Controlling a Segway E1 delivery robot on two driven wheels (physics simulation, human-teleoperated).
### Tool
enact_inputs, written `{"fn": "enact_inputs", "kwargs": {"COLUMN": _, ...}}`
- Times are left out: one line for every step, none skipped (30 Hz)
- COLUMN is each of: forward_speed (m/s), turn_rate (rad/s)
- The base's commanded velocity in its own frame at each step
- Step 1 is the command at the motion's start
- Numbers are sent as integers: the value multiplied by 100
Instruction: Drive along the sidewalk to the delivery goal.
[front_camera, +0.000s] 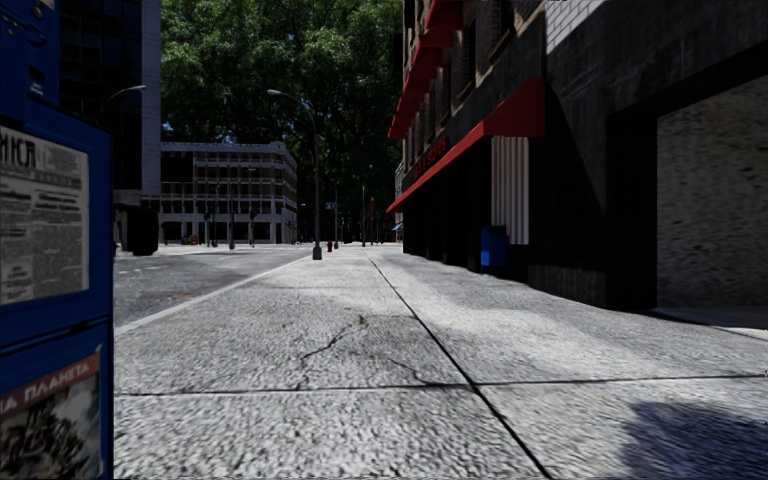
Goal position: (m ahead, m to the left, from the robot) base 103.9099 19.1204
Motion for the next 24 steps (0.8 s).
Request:
{"fn": "enact_inputs", "kwargs": {"forward_speed": 200, "turn_rate": 0}}
{"fn": "enact_inputs", "kwargs": {"forward_speed": 200, "turn_rate": 0}}
{"fn": "enact_inputs", "kwargs": {"forward_speed": 200, "turn_rate": 0}}
{"fn": "enact_inputs", "kwargs": {"forward_speed": 200, "turn_rate": 0}}
{"fn": "enact_inputs", "kwargs": {"forward_speed": 200, "turn_rate": 0}}
{"fn": "enact_inputs", "kwargs": {"forward_speed": 200, "turn_rate": 0}}
{"fn": "enact_inputs", "kwargs": {"forward_speed": 200, "turn_rate": 0}}
{"fn": "enact_inputs", "kwargs": {"forward_speed": 200, "turn_rate": 0}}
{"fn": "enact_inputs", "kwargs": {"forward_speed": 200, "turn_rate": 0}}
{"fn": "enact_inputs", "kwargs": {"forward_speed": 200, "turn_rate": 0}}
{"fn": "enact_inputs", "kwargs": {"forward_speed": 200, "turn_rate": 0}}
{"fn": "enact_inputs", "kwargs": {"forward_speed": 200, "turn_rate": 0}}
{"fn": "enact_inputs", "kwargs": {"forward_speed": 200, "turn_rate": 0}}
{"fn": "enact_inputs", "kwargs": {"forward_speed": 200, "turn_rate": 0}}
{"fn": "enact_inputs", "kwargs": {"forward_speed": 200, "turn_rate": 0}}
{"fn": "enact_inputs", "kwargs": {"forward_speed": 200, "turn_rate": 0}}
{"fn": "enact_inputs", "kwargs": {"forward_speed": 200, "turn_rate": 0}}
{"fn": "enact_inputs", "kwargs": {"forward_speed": 200, "turn_rate": 0}}
{"fn": "enact_inputs", "kwargs": {"forward_speed": 200, "turn_rate": 0}}
{"fn": "enact_inputs", "kwargs": {"forward_speed": 200, "turn_rate": 0}}
{"fn": "enact_inputs", "kwargs": {"forward_speed": 200, "turn_rate": 0}}
{"fn": "enact_inputs", "kwargs": {"forward_speed": 200, "turn_rate": 0}}
{"fn": "enact_inputs", "kwargs": {"forward_speed": 200, "turn_rate": 0}}
{"fn": "enact_inputs", "kwargs": {"forward_speed": 200, "turn_rate": 0}}
